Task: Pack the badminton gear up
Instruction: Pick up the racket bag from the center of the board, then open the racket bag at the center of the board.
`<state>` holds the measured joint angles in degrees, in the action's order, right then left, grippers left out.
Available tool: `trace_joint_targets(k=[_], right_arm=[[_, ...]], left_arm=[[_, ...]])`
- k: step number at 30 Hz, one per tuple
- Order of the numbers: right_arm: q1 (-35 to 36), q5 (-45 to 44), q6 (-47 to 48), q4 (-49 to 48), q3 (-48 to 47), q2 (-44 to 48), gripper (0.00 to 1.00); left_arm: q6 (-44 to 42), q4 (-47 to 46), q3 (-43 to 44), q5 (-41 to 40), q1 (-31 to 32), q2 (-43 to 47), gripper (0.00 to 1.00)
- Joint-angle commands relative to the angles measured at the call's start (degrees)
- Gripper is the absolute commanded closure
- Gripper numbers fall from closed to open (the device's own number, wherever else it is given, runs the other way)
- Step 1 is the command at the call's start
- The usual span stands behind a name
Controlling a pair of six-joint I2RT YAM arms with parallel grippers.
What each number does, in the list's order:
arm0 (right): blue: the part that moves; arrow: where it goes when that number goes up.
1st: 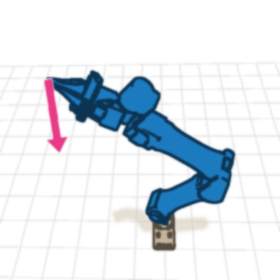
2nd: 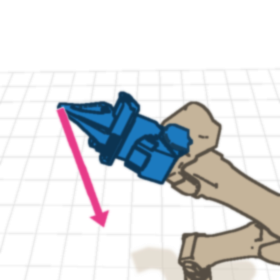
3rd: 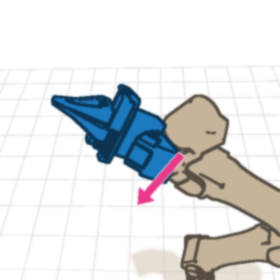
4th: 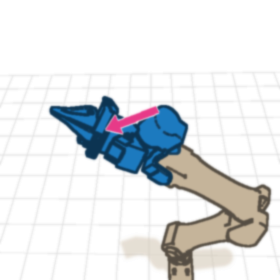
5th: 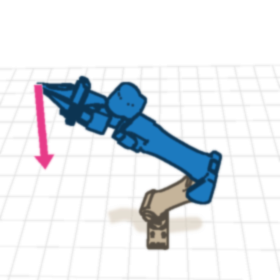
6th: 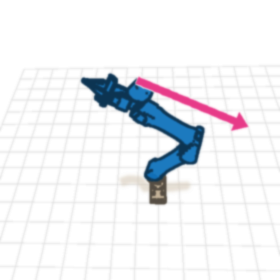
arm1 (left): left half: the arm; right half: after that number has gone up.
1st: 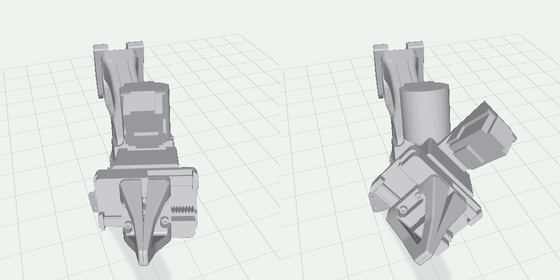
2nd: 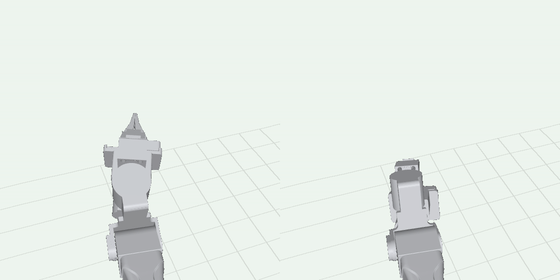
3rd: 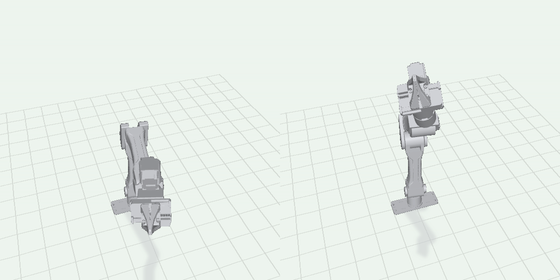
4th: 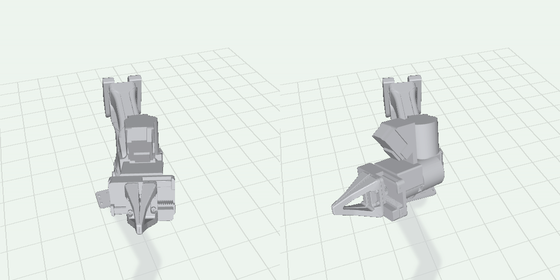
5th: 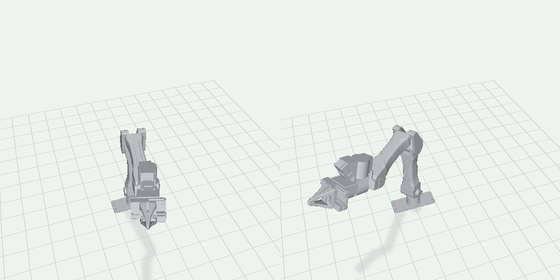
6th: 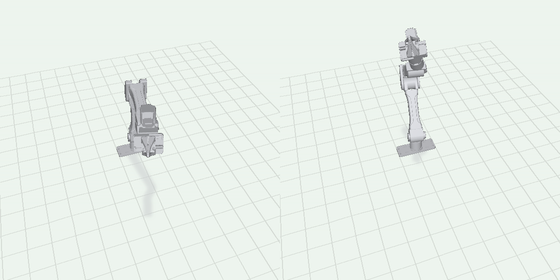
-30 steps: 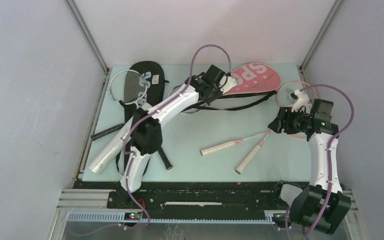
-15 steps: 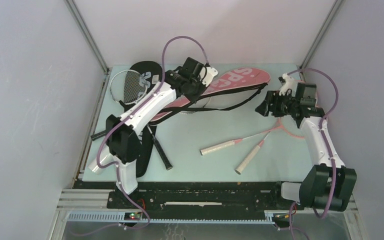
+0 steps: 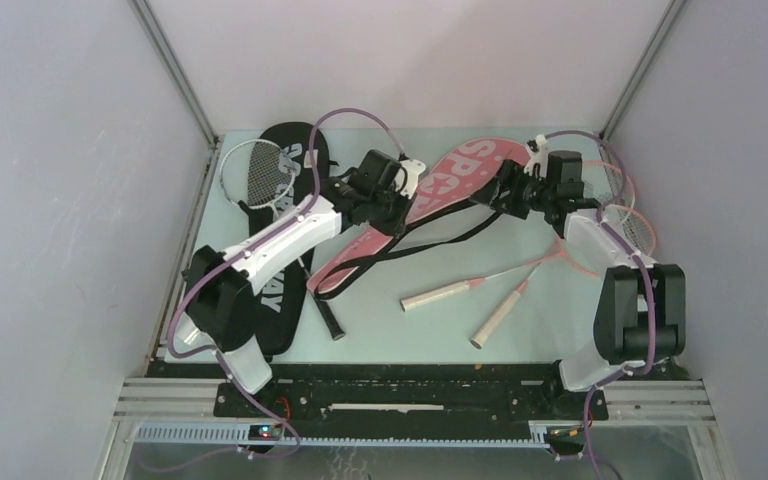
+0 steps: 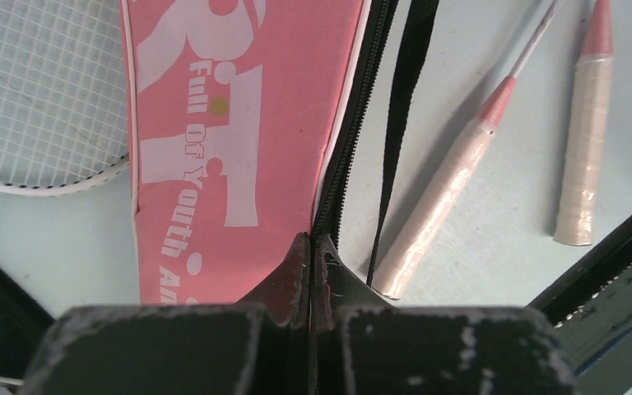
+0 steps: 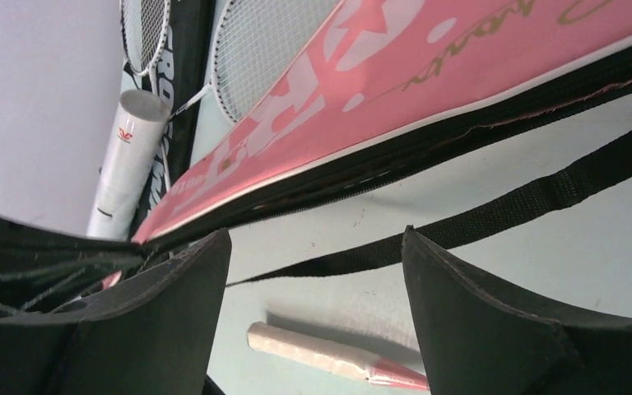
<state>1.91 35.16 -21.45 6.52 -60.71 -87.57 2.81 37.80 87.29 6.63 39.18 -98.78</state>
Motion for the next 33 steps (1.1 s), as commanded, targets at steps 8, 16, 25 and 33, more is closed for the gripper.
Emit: trace_joint_targets(k=[8, 16, 25, 33], right_arm=[[1.72, -0.47, -11.02, -4.95, -0.99, -5.20, 0.15], [2.12, -3.43, -11.39, -1.73, -0.81, -7.35, 0.19], [0.37, -4.46, -14.28, -5.45, 5.95, -0.71, 0.19], [-0.94, -4.11, -15.36, -6.00, 7.80, -0.78, 0.20]], left_arm=[[4.88, -9.81, -5.88, -0.75, 5.36, 7.02, 1.00], [5.41, -11.49, -8.43, -1.32, 6.71, 8.06, 1.00], [4.53, -12.26, -8.98, -2.15, 6.79, 7.84, 1.00], [4.23, -12.49, -9.00, -1.36, 6.82, 7.57, 1.00]])
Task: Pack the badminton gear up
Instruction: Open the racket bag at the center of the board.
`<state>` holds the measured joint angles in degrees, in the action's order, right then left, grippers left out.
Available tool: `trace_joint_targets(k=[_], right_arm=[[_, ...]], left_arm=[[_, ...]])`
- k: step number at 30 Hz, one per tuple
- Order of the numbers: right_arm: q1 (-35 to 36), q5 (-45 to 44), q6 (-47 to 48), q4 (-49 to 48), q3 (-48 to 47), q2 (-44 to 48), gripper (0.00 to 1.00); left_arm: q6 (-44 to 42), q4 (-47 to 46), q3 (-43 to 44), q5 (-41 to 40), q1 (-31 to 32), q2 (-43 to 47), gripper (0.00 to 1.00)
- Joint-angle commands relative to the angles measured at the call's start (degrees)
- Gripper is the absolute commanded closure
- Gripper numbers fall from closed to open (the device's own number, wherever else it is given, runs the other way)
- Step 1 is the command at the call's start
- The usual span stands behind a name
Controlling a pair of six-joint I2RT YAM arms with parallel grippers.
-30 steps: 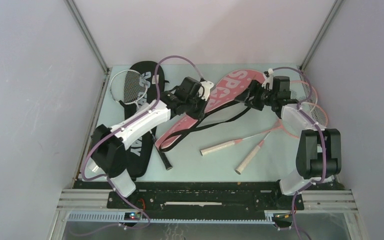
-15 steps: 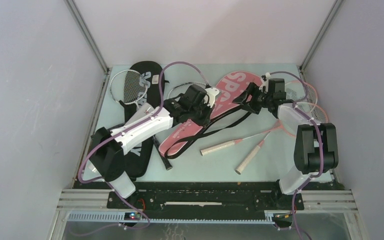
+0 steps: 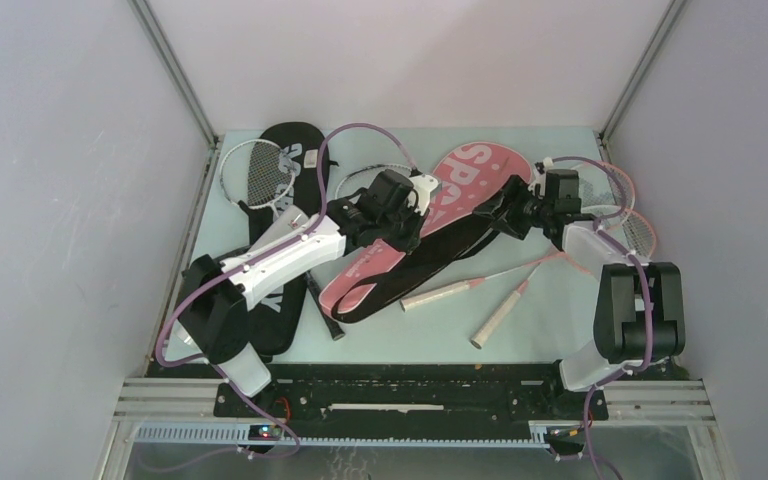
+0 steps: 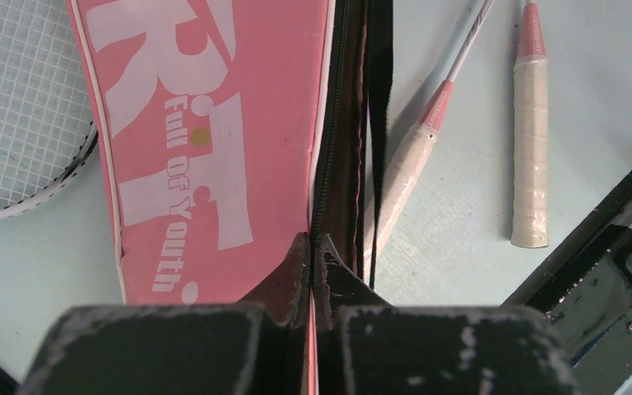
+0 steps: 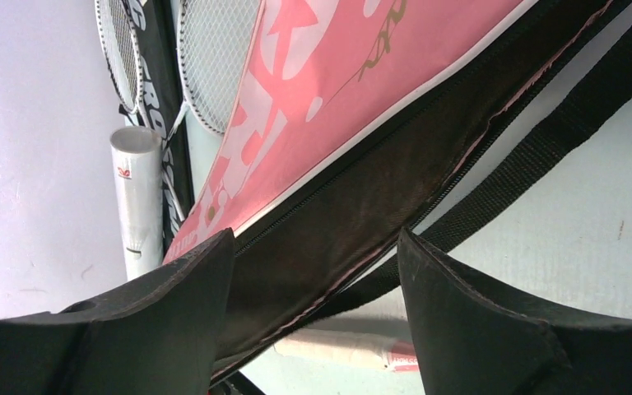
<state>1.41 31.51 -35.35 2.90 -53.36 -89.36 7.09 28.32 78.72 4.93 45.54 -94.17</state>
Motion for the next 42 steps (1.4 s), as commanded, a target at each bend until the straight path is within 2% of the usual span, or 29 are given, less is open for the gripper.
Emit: trace_joint_targets(k=[1, 9, 15, 24, 30, 32, 34, 37, 39, 41, 42], right_arm=[[-0.44, -0.74, -1.43, -2.37, 0.45, 0.95, 0.21], [-2.13, -3.12, 0.80, -2.37, 3.45, 2.97, 0.25], [-3.24, 0.77, -2.23, -8.44, 3.52, 0.62, 0.23], [-1.93, 3.66, -5.38, -10.19, -1.17, -5.43, 0.21], [-1.58, 7.76, -9.02, -13.16, -5.85, -11.57, 0.26], [-1.52, 8.87, -10.44, -13.49, -7.58, -13.54, 0.33], [-1.58, 9.58, -12.59, -14.43, -8.26, -14.68, 0.52], [0.05, 8.99, -13.72, -13.65, -8.33, -14.35, 0.86], [0.44, 9.02, -14.53, -12.35, -8.32, -13.51, 1.00], [1.19, 9.15, -15.71, -11.96, -8.06, -11.75, 1.00], [1.65, 9.26, -16.45, -12.26, -7.74, -10.93, 1.00]], left_arm=[[-0.13, -2.95, -0.43, 0.49, 0.40, 2.98, 1.00], [-0.15, -2.27, 1.39, 2.23, 0.23, 3.31, 1.00], [0.11, -2.12, 1.55, 3.73, 0.22, 3.29, 1.00], [-0.54, -2.43, 0.82, 4.61, 0.30, 3.50, 1.00], [-3.82, -3.45, -0.83, 4.46, 0.43, 3.34, 1.00], [-6.45, -3.41, -1.62, 2.44, 1.02, 2.91, 1.00], [-9.63, -3.72, -2.74, 0.21, 1.35, 2.92, 1.00], [-12.14, -4.08, -3.48, -1.14, 1.48, 3.28, 1.00], [-13.51, -3.90, -3.28, -1.52, 1.52, 3.42, 1.00], [-14.74, -3.39, -2.16, -1.59, 1.63, 3.23, 1.00], [-15.28, -2.77, -1.24, -1.71, 1.77, 2.92, 0.95]])
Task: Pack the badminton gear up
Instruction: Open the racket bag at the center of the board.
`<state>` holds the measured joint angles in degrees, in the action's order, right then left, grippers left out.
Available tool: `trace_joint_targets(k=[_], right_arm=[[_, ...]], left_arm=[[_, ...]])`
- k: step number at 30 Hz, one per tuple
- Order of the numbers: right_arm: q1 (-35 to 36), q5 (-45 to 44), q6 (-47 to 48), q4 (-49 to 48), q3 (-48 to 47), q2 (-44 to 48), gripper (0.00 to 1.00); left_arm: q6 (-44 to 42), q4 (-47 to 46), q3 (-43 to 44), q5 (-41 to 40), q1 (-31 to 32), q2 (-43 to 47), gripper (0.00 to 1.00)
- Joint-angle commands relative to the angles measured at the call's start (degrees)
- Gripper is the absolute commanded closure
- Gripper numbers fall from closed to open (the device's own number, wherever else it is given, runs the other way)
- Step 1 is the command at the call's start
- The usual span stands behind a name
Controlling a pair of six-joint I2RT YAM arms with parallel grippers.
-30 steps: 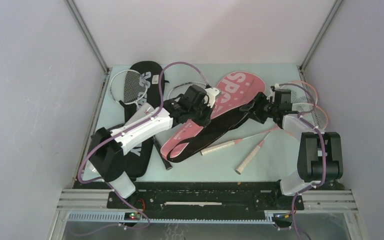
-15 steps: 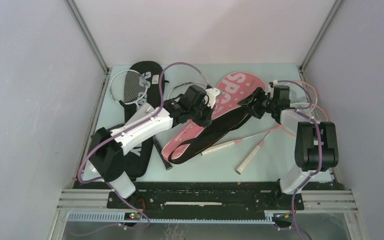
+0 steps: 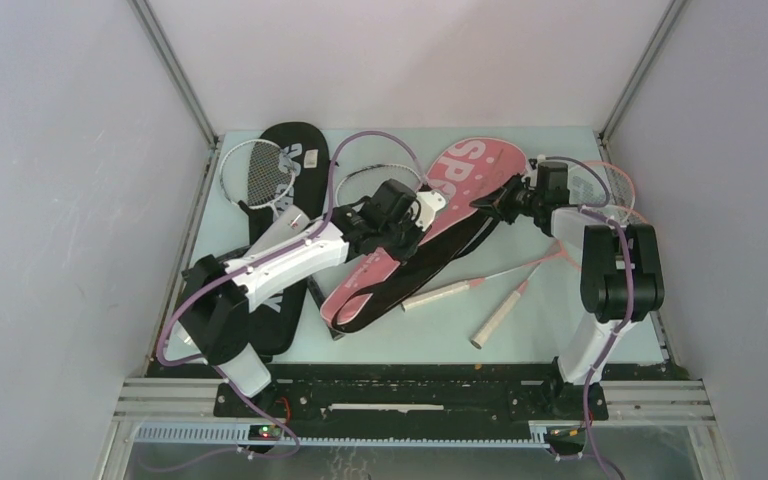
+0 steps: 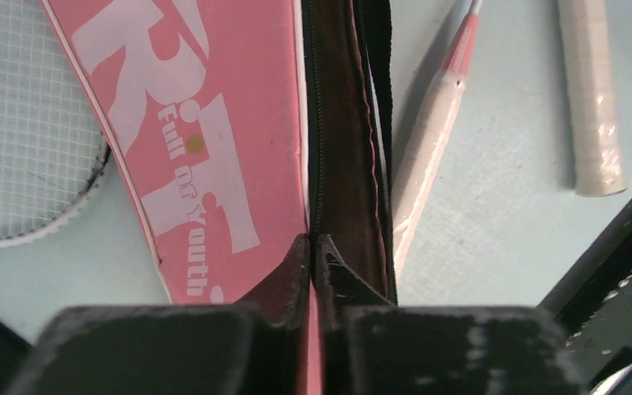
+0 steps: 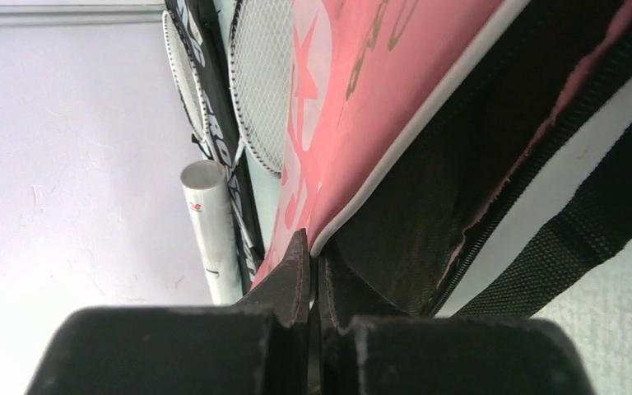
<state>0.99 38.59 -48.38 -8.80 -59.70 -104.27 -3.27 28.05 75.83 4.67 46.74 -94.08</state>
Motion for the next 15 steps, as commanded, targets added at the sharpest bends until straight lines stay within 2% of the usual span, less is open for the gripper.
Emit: trace_joint_targets(k=[1, 6, 10, 12, 15], right_arm=[[2.56, 2.26, -4.22, -0.96, -1.12, 4.93, 1.00], [4.13, 2.94, -8.37, -2.92, 0.61, 9.24, 1.00], [4.90, 3.04, -10.15, -3.48, 1.94, 12.03, 1.00], [5.38, 3.07, -10.70, -3.33, 2.16, 13.03, 1.00], [6.21, 3.18, -11.12, -2.89, 2.29, 14.25, 1.00]], left_arm=[[-5.38, -1.65, 2.92, -1.84, 0.68, 2.40, 0.81], [-6.56, 1.79, 8.51, -4.39, 1.69, 1.19, 0.39], [-6.54, 1.82, 11.02, -6.88, 2.47, 0.58, 0.12], [-5.92, 2.55, 13.20, -7.10, 2.85, -0.70, 0.04], [-4.83, 3.99, 16.97, -7.87, 3.75, -3.49, 0.01]])
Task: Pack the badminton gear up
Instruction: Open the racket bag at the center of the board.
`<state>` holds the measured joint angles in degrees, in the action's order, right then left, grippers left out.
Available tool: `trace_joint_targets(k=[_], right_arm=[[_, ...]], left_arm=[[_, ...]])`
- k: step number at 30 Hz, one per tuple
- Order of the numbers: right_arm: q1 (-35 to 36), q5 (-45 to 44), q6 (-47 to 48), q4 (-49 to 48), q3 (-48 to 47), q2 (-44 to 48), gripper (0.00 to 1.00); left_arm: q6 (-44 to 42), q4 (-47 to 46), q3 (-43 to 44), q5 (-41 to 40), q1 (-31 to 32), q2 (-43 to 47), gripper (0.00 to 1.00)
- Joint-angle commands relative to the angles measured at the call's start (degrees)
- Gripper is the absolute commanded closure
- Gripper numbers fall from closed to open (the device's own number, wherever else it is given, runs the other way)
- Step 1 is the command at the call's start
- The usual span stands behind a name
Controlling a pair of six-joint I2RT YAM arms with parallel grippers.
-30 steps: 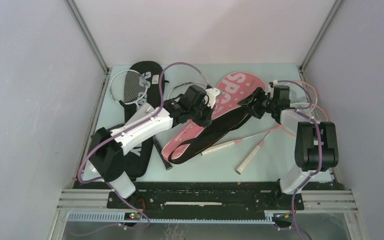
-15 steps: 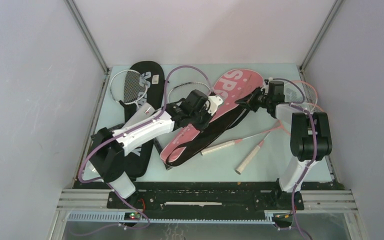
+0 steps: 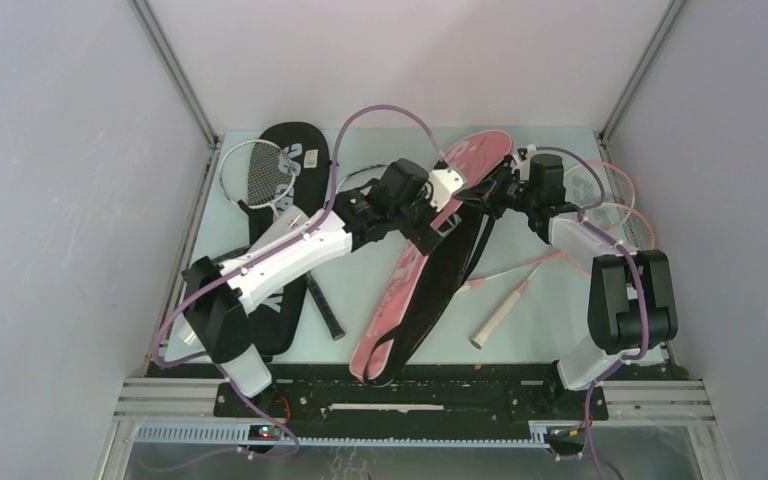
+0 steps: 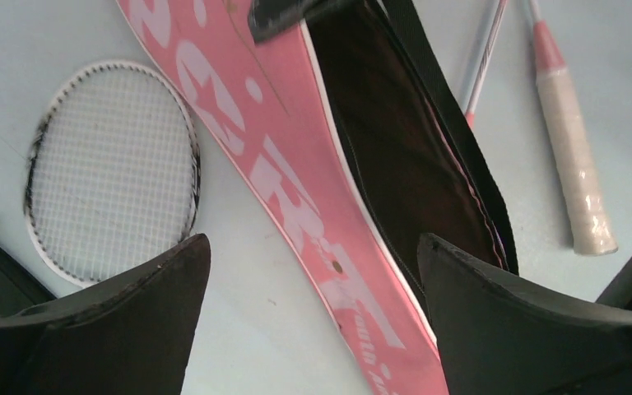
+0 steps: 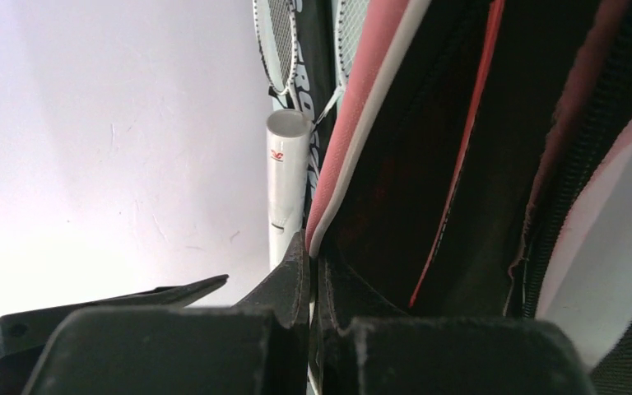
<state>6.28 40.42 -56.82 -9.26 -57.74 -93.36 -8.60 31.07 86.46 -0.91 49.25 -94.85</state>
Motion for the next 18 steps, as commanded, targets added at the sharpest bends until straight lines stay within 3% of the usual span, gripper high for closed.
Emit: trace_joint_targets(k=[1, 9, 18], right_arm=[[1.19, 1.33, -2.74, -2.28, 0.34, 3.78, 1.00], [1.98, 1.58, -1.63, -0.94, 0.56, 5.57, 1.00], [1.97, 1.63, -0.67, -0.21, 0.69, 6.19, 1.00]], left_arm=[[0.71, 1.21, 7.41, -2.71, 1.56, -3.54, 0.01], [4.87, 1.24, 10.68, -2.82, 2.22, -8.73, 0.04], [4.03, -2.72, 7.77, -10.61, 3.03, -11.01, 0.22]])
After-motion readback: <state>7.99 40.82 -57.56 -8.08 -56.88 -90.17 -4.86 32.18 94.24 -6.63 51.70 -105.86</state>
